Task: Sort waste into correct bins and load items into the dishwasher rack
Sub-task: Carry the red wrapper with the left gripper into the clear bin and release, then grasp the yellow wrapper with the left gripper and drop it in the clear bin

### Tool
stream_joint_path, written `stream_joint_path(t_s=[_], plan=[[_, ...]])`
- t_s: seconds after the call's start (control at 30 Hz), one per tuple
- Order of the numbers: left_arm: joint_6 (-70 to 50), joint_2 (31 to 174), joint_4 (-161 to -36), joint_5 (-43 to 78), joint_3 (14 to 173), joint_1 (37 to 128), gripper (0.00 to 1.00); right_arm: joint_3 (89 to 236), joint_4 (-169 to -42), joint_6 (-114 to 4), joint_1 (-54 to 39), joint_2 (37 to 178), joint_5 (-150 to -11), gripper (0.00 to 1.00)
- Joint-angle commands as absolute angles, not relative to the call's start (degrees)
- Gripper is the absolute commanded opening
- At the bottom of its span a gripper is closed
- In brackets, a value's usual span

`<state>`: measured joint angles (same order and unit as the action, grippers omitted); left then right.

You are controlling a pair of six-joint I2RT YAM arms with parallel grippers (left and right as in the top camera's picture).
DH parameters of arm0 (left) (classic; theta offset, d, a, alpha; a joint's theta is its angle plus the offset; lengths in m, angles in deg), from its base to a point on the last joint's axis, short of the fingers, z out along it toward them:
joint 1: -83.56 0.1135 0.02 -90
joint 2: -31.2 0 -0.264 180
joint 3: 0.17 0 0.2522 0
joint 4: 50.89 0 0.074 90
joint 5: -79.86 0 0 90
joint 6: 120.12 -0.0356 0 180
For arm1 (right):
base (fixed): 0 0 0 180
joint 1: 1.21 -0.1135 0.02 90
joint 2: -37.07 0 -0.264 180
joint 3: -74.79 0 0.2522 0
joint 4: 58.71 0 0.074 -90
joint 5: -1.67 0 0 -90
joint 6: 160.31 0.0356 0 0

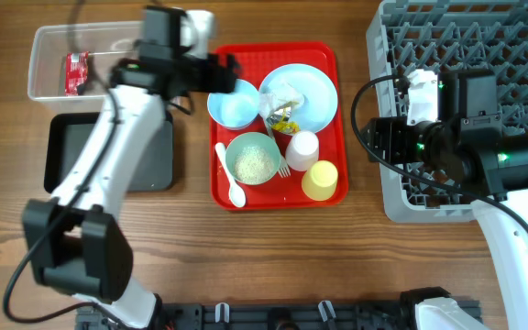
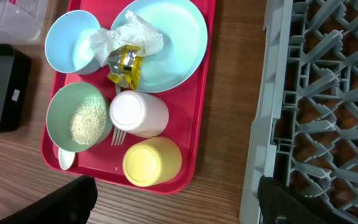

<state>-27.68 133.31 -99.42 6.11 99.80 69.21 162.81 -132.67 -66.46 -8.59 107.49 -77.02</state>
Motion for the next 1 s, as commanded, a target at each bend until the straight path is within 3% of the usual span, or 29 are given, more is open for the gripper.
stream_joint_path(t_s=[0.0,0.57,0.63,0.7,0.9,0.97], plan=[[-29.91,137.50,-99.05,6.33,99.93,64.38,0.92,163.64,-132.59,-65.60,-8.31,106.98,-78.03,0.88],[-29.91,150.86,-92.23,4.56,99.93,55.62,0.77,163.64,-132.74,-64.18,-8.31,106.98,-78.03,0.88],[-29.91,151.40,-91.96,4.56,99.93,55.38,0.72,163.64,-132.74,-64.18,-8.31,106.98,-78.03,0.88],[-29.91,151.86,-91.55,4.56,99.93,55.31,0.63,163.64,-132.74,-64.18,-8.31,106.98,-78.03,0.87],[-29.67,152.32,-90.41,4.60,99.96,55.27,0.05,163.64,-132.72,-64.16,-8.31,106.98,-78.03,0.87],[-29.67,152.17,-89.52,4.60,99.98,55.27,0.04,163.64,-132.65,-64.18,-8.31,106.98,-78.03,0.87]])
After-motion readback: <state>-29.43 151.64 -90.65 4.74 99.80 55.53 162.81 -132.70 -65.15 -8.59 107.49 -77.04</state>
